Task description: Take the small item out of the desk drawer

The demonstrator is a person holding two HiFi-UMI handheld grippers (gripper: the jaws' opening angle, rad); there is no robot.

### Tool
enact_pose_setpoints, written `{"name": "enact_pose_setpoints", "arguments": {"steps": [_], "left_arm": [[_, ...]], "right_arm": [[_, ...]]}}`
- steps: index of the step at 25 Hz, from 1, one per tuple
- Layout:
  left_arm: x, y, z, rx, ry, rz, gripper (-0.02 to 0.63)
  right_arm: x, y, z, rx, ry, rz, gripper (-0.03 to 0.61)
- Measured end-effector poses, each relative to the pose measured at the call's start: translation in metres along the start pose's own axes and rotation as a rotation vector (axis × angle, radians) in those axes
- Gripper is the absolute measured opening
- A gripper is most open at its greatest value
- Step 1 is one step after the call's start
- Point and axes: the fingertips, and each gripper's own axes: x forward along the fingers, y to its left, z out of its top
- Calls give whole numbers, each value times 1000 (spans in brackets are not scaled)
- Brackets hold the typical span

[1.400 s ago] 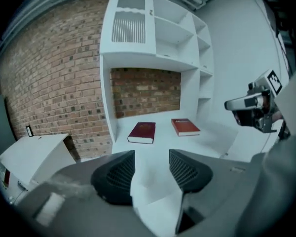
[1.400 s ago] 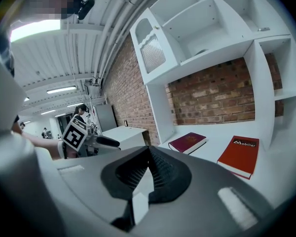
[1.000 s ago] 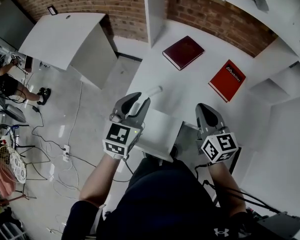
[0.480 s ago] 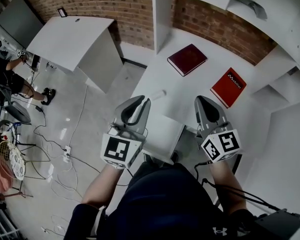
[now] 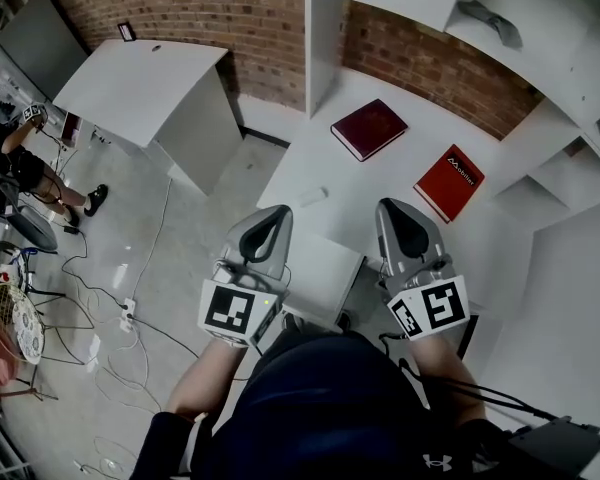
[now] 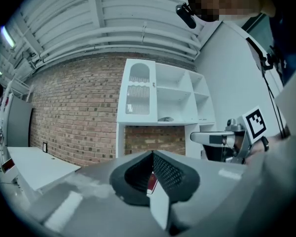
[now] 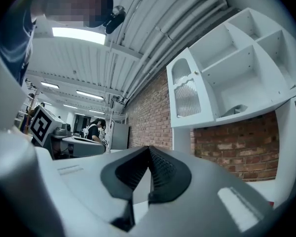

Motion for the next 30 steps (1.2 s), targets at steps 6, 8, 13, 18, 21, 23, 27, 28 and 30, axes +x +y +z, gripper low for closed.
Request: {"name": "enact_pose_setpoints", "arguments": {"steps": [6, 8, 13, 18, 21, 23, 27, 28, 30], "left_arm": [[-2, -8, -3, 37, 7, -19, 3], [-2, -9, -6, 61, 16, -18, 3], [-2, -10, -13, 76, 21, -27, 3], [-1, -6, -16, 83, 25, -29, 3], [-1, -3, -17, 96, 23, -35, 3], [-1, -3, -17, 77, 27, -32, 3], [0, 0, -20, 99, 28, -41, 3], [0, 2, -21, 98, 29, -41, 3], [1, 4, -22, 96, 32, -41, 3]], "right_arm": [[-4, 4, 3, -9, -3, 4, 2], [-5, 4, 3, -2, 0, 7, 2], [-7, 4, 2, 14, 9, 11, 2], [-7, 2, 3, 21, 7, 10, 2], [-6, 4, 2, 28, 9, 15, 2], [-5, 4, 2, 27, 11, 18, 2], [-4, 6, 0, 28, 16, 19, 2], [-3, 6, 0, 27, 18, 19, 2], [-2, 7, -1, 27, 21, 18, 2]]}}
